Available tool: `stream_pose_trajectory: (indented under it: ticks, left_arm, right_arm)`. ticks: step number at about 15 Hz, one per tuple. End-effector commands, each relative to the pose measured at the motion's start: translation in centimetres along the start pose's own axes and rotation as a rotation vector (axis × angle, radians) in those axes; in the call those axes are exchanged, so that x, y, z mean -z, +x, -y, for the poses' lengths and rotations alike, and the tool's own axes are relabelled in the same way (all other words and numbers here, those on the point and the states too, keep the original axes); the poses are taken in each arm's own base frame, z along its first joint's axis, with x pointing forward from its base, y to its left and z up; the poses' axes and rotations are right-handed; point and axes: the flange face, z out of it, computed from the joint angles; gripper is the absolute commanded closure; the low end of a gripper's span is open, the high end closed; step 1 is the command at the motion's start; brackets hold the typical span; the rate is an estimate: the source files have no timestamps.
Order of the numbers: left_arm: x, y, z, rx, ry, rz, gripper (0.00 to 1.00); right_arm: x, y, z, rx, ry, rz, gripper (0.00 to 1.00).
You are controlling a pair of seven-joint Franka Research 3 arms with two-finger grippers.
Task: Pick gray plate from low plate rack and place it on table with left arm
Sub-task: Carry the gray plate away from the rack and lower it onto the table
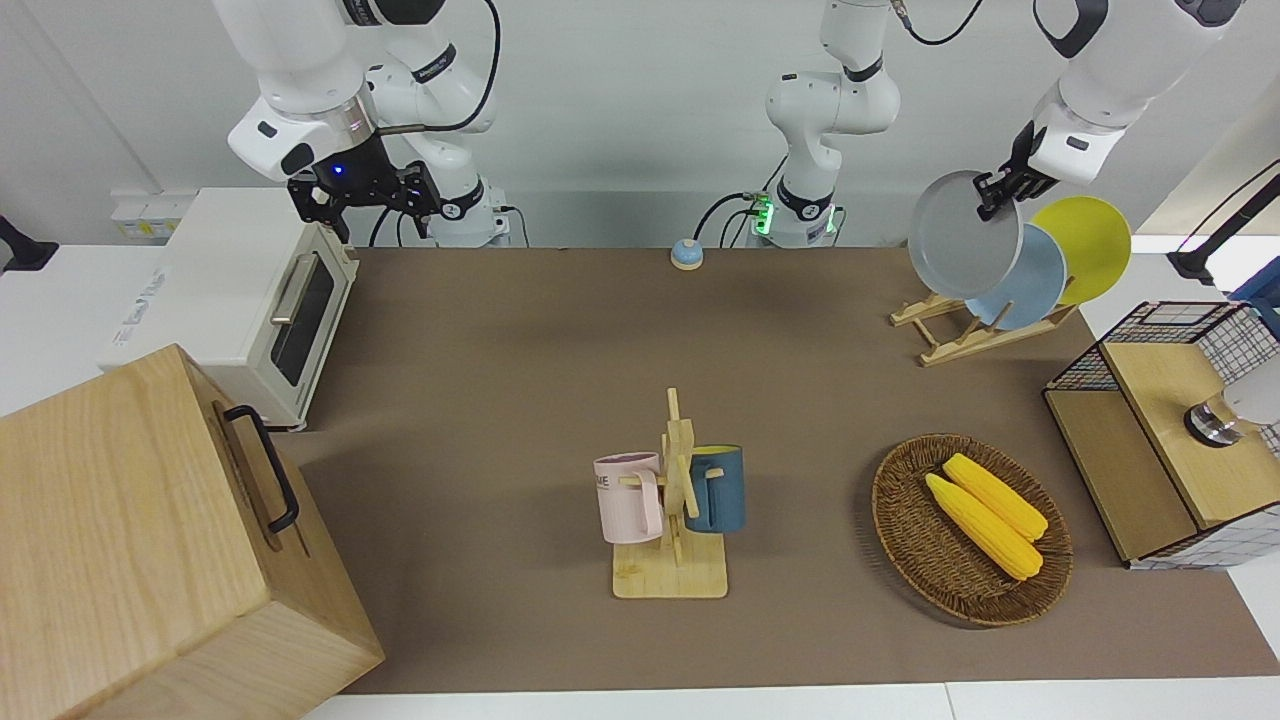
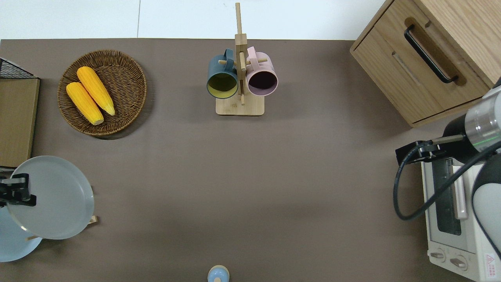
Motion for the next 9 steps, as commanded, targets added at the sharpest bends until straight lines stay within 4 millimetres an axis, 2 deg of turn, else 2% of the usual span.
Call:
stream_pose_trajectory:
  ticks: [1,3,7,9]
  left_arm:
    - [-3.4,2.2,-1.8,0.005,-0.163,0.060,0.90]
    - [-5.5,3.3,-3.2,-0.002,-0.277,0.098,0.90]
    - [-10.2,5.8,-6.3,-0.013,-0.344,0.153,0.90]
    - [-13.6,6.7,-8.3,-0.029,-0.341,0.193,0.90]
  right_arm:
    - [0.3,-0.2,-0.2,-0.015,-0.006,0.001,0.017]
    - [0.3,-0.2,-0.3,-0.017,-0.006,0.001,0.017]
    - [0.3,-0.2,-0.3,-0.017,-0.006,0.001,0.017]
    - [0.3,-0.2,-0.3,-0.017,-0.006,0.001,0.017]
